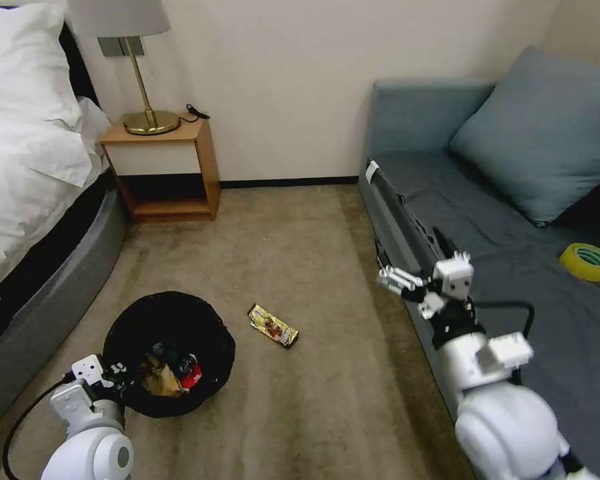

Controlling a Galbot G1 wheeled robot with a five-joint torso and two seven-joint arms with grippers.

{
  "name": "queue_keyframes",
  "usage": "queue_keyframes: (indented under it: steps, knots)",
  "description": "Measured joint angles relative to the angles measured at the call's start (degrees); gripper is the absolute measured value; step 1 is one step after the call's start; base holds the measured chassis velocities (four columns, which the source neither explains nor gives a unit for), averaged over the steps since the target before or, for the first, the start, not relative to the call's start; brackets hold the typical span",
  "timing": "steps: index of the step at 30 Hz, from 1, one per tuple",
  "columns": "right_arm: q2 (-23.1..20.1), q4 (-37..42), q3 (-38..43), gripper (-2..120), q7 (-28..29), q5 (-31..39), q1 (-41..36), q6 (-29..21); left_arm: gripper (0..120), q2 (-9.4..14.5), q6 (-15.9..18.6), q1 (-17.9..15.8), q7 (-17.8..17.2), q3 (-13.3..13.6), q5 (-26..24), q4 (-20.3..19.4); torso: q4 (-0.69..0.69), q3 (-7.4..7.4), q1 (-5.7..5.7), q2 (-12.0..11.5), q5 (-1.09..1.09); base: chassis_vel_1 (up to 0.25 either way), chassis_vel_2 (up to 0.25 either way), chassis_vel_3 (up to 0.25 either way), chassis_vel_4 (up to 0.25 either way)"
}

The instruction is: Pick up the trash bin, then pick up the garbage on the floor and place it into the trash bin.

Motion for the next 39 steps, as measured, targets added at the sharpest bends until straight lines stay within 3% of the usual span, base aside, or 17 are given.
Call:
queue_keyframes:
  steps: [3,10,20,39]
  knots:
    - [2.77,-1.11,-2.39,100,-0.81,-3.68,-3.45,2.62,2,0.07,0.00,-0.25,0.03,0.16,-0.02,-0.18,-0.01,0.00,0.00,0.00,0.01,0.000,0.000,0.000,0.000]
    - [4.17,-3.20,-3.74,100,-1.67,-6.26,-4.63,5.63,2,0.04,0.01,-0.49,0.06,0.28,-0.05,-0.62,0.00,0.00,0.00,0.00,0.02,0.000,0.000,0.000,0.000]
    - [4.23,-4.69,-4.93,100,-1.83,-6.07,-3.76,5.71,2,-0.19,0.10,-0.20,0.08,0.21,-0.07,-1.12,0.00,0.00,-0.01,0.00,0.03,-0.052,0.052,0.062,-0.041]
    - [3.00,-5.90,-5.55,100,-3.48,-5.38,-1.39,5.37,2,-0.58,-0.12,-0.02,0.12,0.26,-0.07,-1.06,-0.01,0.02,0.01,-0.01,0.03,-0.182,0.179,0.173,-0.179]
